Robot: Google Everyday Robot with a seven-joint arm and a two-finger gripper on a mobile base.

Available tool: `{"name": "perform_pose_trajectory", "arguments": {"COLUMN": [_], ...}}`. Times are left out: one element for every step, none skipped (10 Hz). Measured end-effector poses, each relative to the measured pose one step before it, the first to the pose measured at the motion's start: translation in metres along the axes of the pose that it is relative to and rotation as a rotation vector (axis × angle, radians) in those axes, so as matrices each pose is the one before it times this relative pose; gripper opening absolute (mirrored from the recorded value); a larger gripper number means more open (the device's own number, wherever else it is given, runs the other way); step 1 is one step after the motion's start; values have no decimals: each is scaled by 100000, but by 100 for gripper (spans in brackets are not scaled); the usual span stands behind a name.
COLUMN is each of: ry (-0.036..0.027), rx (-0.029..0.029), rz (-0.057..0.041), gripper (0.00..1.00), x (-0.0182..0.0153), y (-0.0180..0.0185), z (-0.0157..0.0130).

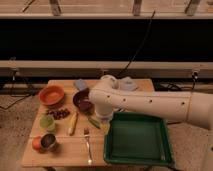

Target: Place pepper in purple bowl

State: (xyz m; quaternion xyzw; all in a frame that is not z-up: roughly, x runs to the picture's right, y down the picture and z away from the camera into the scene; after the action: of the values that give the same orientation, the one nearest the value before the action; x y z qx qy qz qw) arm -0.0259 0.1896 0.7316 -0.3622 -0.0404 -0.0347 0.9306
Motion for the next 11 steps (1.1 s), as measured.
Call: {"name": "perform_pose_trajectory", "arguments": {"ry": [-1607,-1174,-1798,-697,-686,-453,-713,119,93,179,384], "rx": [-998,-425,-251,68,324,810,721,577,610,294,267], "rz": [-41,-79,79,263,591,649,900,590,1174,644,533], "gripper": [65,65,65,65,65,65,65,65,65,65,65], "x": [-1596,-1000,-1316,-297,-10,206,248,473,748,425,472], "y": [-246,-185,-368,-227,-375,-502,-636,-596,-726,-388,-327], "z": [488,248,411,195,316,292,467,459,794,613,698]}}
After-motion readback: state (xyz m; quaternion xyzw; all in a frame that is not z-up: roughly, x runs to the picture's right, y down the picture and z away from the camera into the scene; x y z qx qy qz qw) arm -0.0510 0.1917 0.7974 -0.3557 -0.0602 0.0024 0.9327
